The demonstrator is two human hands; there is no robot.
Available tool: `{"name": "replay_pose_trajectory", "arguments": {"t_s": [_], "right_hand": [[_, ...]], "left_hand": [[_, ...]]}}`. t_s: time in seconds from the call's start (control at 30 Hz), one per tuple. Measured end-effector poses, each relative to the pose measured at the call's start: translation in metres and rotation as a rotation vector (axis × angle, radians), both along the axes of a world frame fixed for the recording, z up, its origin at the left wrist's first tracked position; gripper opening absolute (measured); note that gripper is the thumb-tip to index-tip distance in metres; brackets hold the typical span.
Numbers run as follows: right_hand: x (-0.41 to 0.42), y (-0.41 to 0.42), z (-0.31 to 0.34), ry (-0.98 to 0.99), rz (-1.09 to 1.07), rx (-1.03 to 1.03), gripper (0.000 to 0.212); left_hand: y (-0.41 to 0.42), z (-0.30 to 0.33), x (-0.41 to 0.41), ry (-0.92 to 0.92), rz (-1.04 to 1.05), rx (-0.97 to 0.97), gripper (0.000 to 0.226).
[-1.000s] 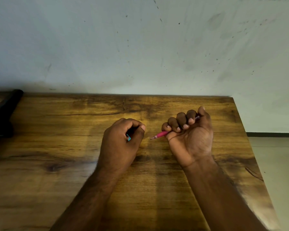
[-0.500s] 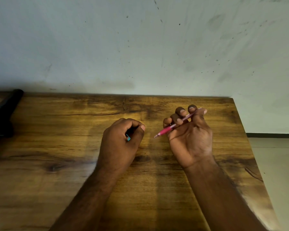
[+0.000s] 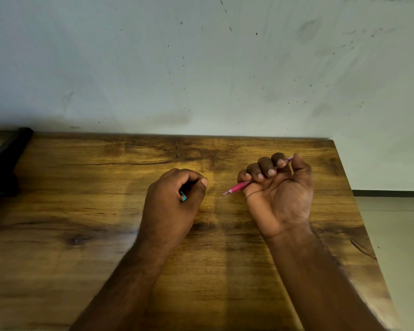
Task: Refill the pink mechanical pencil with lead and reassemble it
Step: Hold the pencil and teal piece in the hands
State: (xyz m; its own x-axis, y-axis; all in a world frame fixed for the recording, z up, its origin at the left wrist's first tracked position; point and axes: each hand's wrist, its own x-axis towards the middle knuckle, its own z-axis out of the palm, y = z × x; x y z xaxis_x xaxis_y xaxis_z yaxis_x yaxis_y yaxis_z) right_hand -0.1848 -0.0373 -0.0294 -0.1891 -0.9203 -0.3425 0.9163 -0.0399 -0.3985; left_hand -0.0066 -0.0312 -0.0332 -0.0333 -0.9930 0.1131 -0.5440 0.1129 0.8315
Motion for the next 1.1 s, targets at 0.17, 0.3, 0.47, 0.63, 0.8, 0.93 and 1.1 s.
{"name": "replay_pose_trajectory", "arguments": {"t_s": [0.17, 0.3, 0.47, 0.63, 0.8, 0.93, 1.1], "right_hand": [[0.0023, 0.0003, -0.0004, 0.006, 0.007, 0.006, 0.043], [0.0020, 0.0008, -0.0010, 0.016, 0.006, 0.005, 0.040], [0.0025, 0.0011, -0.0009, 0.022, 0.018, 0.010, 0.041], [0.0012, 0.0018, -0.0019, 0.035, 0.020, 0.009, 0.039], [0.0008, 0.0011, -0.0031, 0.011, 0.045, -0.002, 0.042], [0.0011, 0.0008, -0.0024, 0.011, 0.032, 0.003, 0.039], [0.0013, 0.0010, -0.0010, 0.028, 0.028, 0.016, 0.041]], "left_hand": [[-0.0005, 0.0003, -0.0001, 0.003, -0.001, 0.002, 0.007], [-0.0004, -0.0009, 0.0009, -0.003, 0.001, 0.002, 0.008], [-0.0009, -0.0007, 0.0001, -0.005, 0.000, -0.007, 0.008], [-0.0001, -0.0005, -0.0005, -0.010, 0.001, -0.005, 0.008], [-0.0005, -0.0015, -0.0004, -0.009, 0.001, -0.001, 0.008], [-0.0003, -0.0021, -0.0010, -0.017, 0.002, 0.008, 0.008], [-0.0001, -0.0029, 0.0001, -0.020, -0.006, 0.003, 0.008]]}}
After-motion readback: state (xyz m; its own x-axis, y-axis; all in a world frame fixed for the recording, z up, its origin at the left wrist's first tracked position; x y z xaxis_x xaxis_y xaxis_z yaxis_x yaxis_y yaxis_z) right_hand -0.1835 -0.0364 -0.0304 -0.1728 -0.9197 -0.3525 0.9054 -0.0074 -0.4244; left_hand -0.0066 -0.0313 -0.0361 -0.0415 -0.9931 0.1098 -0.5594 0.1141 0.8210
